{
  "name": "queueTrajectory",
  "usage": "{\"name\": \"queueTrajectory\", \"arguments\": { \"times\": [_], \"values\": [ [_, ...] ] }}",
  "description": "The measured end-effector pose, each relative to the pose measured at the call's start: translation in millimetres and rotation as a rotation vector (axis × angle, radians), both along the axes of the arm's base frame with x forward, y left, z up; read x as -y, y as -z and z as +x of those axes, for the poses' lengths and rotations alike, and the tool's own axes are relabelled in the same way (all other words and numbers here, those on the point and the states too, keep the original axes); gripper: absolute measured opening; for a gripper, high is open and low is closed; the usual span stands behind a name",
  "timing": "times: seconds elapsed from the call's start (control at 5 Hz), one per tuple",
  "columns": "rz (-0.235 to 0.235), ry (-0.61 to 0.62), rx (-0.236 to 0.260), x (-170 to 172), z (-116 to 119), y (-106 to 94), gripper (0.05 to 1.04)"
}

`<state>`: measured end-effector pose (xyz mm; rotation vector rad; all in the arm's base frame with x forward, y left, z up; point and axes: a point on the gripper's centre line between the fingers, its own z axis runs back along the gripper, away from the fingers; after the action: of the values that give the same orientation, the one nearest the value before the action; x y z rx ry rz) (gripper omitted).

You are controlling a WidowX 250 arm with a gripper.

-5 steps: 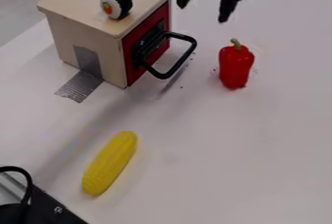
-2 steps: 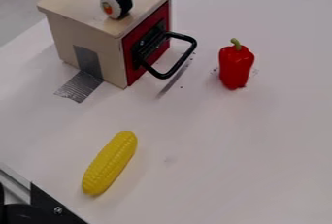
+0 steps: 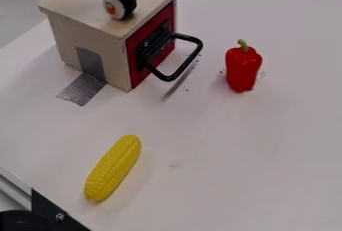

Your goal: Put the sushi on the bottom left side of the table

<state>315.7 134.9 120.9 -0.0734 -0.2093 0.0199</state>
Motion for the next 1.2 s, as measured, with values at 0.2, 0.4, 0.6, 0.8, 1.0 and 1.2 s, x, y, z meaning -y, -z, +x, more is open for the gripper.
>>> {"name": "queueTrajectory", "arguments": {
  "times": [0.2,0.4,0.6,0.8,1.0,1.2],
  "values": [
    [0.009,0.024,-0.034,7.0,9.0,14.9,0.963],
    [0.055,0.05,-0.054,22.7,19.8,17.5,0.709],
    [0.082,0.058,-0.071,41.4,9.4,12.7,0.409],
    [0.165,0.028,-0.065,46.0,-16.5,-2.5,0.171],
    [0.201,-0.016,-0.092,48.4,-54.5,2.5,0.058],
    [0.163,-0.059,-0.116,49.8,-84.4,19.0,0.053]
  ]
}}
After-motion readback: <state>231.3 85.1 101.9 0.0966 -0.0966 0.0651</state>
